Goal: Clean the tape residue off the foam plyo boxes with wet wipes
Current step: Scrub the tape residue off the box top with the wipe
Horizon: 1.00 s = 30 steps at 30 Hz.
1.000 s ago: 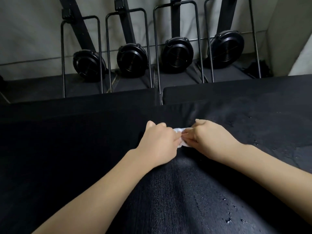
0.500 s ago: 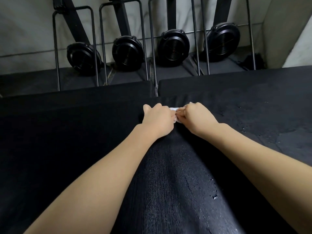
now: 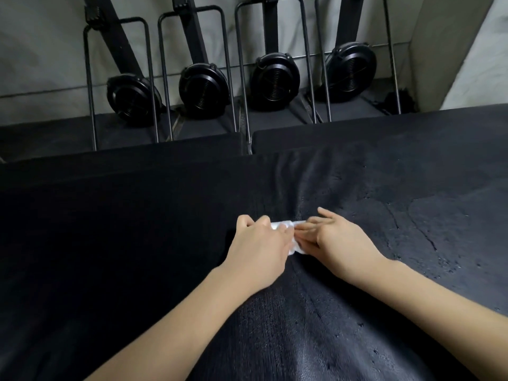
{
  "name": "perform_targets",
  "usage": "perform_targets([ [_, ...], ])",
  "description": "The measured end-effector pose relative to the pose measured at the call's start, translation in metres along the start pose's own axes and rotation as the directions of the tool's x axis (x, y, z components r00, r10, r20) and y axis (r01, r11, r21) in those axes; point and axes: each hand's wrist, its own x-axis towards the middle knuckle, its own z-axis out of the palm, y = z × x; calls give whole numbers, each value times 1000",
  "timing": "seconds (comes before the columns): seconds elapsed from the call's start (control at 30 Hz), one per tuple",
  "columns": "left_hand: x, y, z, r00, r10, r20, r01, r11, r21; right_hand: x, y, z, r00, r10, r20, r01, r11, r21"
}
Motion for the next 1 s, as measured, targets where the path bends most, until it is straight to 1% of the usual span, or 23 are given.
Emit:
perform_targets([
  [0.07, 18, -8, 6, 998, -41, 43, 41, 999, 19, 22, 9, 8, 1000, 13, 20, -11, 998, -65],
  [0.1, 27, -12, 7, 996, -70, 57, 70, 998, -2, 34, 14, 11, 998, 30, 51, -25, 996, -91],
  [0.17, 41, -15, 5, 987, -128, 93, 132, 991, -38, 52, 19, 16, 988, 97, 121, -84, 991, -109],
  [0.23, 47, -12, 1, 976, -163, 142, 171, 984, -47, 58, 18, 15, 973, 173, 151, -159, 982, -104],
  [0.3, 41, -5, -3, 967, -182, 179, 189, 982, -22, 51, 13, 11, 969, 201, 143, -188, 977, -102],
  [0.37, 26, 4, -9, 952, -218, 216, 237, 970, -62, 34, 4, 4, 976, 186, 113, -175, 980, -96],
  [0.4, 16, 9, -12, 945, -237, 225, 264, 960, -96, 22, -2, 1, 984, 156, 86, -148, 984, -95],
  [0.47, -5, 22, -22, 946, -224, 235, 254, 961, -106, -5, -15, -6, 995, 90, 37, -85, 991, -107],
  [0.53, -29, 37, -28, 954, -194, 229, 217, 973, -81, -33, -26, -9, 998, 52, 23, -49, 993, -106],
  [0.6, -51, 50, -34, 959, -173, 226, 196, 977, -80, -59, -35, -13, 998, 38, 41, -33, 993, -116],
  [0.7, -65, 56, -36, 961, -150, 233, 174, 981, -86, -79, -41, -19, 999, 22, 38, -21, 999, -35],
  [0.73, -64, 54, -37, 962, -148, 229, 174, 980, -96, -78, -41, -20, 999, 22, 40, -21, 999, -33],
  [0.87, -44, 44, -33, 956, -188, 225, 216, 970, -108, -48, -31, -7, 996, 69, 63, -61, 991, -120],
  [0.93, -32, 42, -33, 948, -223, 226, 254, 960, -117, -37, -27, -6, 994, 96, 56, -90, 992, -90],
  [1.0, -25, 43, -34, 948, -221, 229, 249, 963, -103, -31, -30, -7, 990, 136, 28, -134, 990, -47],
])
